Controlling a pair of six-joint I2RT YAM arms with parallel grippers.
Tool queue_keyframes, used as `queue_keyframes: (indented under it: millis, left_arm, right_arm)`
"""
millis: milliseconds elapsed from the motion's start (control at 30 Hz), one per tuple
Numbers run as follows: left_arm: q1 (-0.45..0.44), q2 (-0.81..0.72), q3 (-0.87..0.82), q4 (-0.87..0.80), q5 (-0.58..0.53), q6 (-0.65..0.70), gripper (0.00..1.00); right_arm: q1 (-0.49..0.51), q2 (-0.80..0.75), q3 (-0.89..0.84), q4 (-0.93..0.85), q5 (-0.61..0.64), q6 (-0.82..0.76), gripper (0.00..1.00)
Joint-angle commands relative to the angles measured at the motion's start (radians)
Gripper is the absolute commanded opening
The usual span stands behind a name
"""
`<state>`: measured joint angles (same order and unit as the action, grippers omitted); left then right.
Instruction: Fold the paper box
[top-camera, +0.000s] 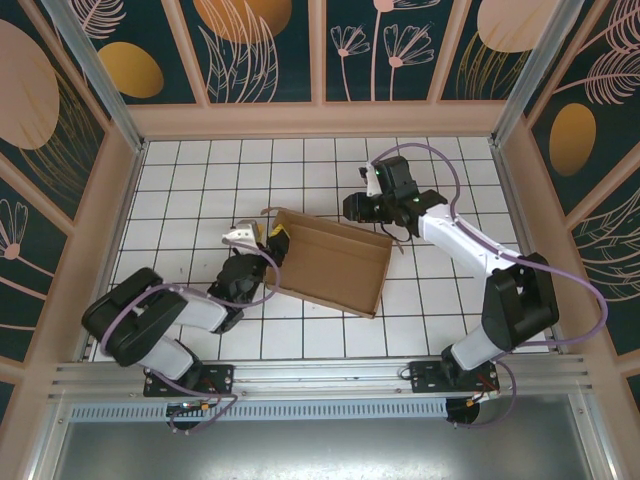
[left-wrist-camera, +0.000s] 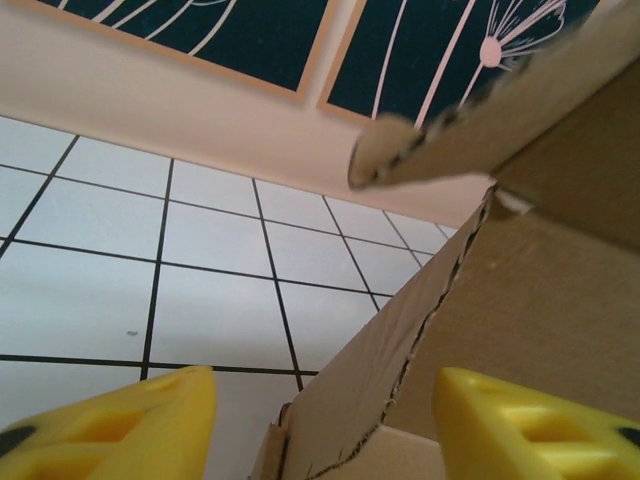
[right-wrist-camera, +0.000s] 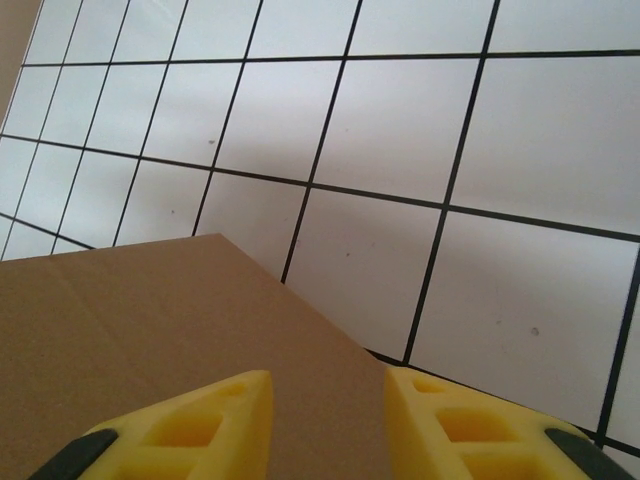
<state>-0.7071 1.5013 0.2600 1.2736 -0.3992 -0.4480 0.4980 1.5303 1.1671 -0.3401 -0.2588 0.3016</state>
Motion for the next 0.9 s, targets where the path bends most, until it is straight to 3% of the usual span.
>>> queue_keyframes:
  millis: [0, 67, 200, 300, 433, 533, 667, 867]
  left_arm:
    - [-0.003, -0.097, -0.037, -0.101, 0.025, -0.051, 0.66]
    - [-0.003, -0.172, -0.059, -0.166, 0.020, -0.068, 0.69]
    - [-0.002, -0.411, -0.103, -0.356, -0.017, -0.102, 0.63]
    - [-0.002, -0.650, -0.084, -0.627, -0.078, -0.121, 0.59]
    - [-0.002, -0.899, 0.061, -1.050, -0.185, -0.124, 0.55]
    - [-0.003, -1.003, 0.157, -1.245, -0.229, -0.115, 0.67]
    - [-0.003, -1.012, 0.257, -1.352, -0.255, -0.125, 0.72]
    - [-0.003, -0.685, 0.556, -1.565, -0.145, -0.078, 0.96]
  right_arm:
    - [0.013, -0.061, -0.018, 0.030, 0.037, -0.011, 0.36]
    - [0.014, -0.072, -0.020, 0.032, 0.042, -0.015, 0.37]
    - [0.014, -0.096, -0.010, 0.008, 0.087, -0.028, 0.39]
    - [0.013, -0.118, -0.001, -0.013, 0.065, -0.039, 0.40]
    - [0.038, -0.156, -0.031, -0.013, -0.029, -0.027, 0.41]
    - [0.079, -0.176, -0.078, -0.018, -0.025, -0.022, 0.42]
    - [0.162, -0.205, -0.168, 0.001, 0.020, -0.022, 0.42]
    - [0.235, -0.205, -0.255, 0.033, 0.139, -0.021, 0.43]
